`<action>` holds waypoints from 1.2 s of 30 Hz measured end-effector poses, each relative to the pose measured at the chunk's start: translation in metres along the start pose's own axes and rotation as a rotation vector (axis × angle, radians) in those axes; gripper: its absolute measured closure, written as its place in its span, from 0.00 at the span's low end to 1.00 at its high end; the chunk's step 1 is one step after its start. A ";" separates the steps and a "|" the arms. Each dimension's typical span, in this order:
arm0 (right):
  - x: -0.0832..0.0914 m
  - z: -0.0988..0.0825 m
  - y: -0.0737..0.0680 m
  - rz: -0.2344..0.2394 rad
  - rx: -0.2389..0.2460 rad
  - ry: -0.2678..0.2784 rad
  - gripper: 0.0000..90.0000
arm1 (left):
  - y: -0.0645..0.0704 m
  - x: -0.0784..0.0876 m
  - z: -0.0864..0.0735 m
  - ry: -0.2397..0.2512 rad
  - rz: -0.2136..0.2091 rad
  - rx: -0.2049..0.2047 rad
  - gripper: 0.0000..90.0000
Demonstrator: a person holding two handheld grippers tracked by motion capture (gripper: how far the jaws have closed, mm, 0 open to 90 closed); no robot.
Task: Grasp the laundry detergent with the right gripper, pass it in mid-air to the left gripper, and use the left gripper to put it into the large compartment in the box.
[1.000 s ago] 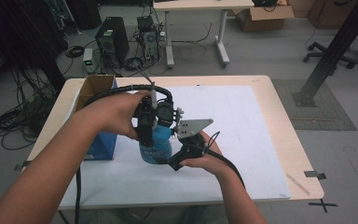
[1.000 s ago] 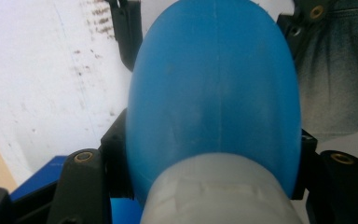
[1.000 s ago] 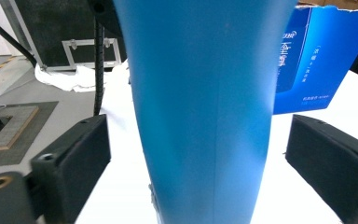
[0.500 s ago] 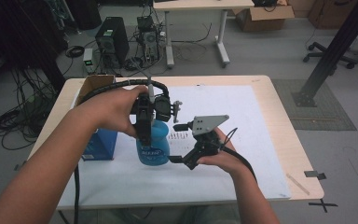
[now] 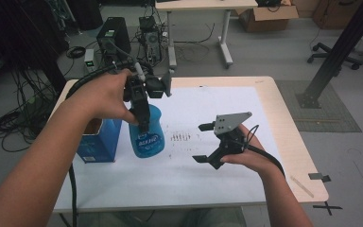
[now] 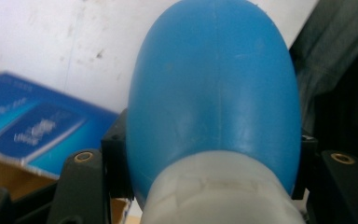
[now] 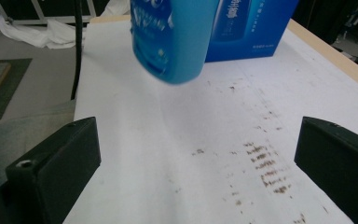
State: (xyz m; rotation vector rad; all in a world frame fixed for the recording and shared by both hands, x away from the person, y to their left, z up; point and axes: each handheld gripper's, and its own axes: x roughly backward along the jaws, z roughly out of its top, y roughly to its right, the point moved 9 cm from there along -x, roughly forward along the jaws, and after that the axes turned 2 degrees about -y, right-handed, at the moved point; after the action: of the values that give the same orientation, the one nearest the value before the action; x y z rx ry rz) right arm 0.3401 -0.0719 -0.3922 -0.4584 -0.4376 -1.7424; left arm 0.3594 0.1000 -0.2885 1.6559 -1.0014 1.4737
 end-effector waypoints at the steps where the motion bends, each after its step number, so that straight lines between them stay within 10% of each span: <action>1: 0.002 -0.001 0.001 -0.004 -0.001 -0.003 0.00 | -0.002 0.002 -0.001 0.004 -0.002 0.024 0.43; 14: 0.009 -0.004 0.007 -0.005 0.001 -0.026 0.00 | -0.042 0.043 -0.026 0.025 -0.032 0.503 0.43; 36: 0.026 -0.007 0.015 -0.010 0.008 -0.068 0.01 | -0.104 0.094 -0.104 0.112 -0.056 0.946 0.43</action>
State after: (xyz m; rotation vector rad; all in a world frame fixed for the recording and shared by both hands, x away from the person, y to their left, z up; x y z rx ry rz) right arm 0.3490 -0.1007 -0.3841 -0.5122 -0.4959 -1.7382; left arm 0.4096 0.2309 -0.1835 2.1421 -0.1478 2.1436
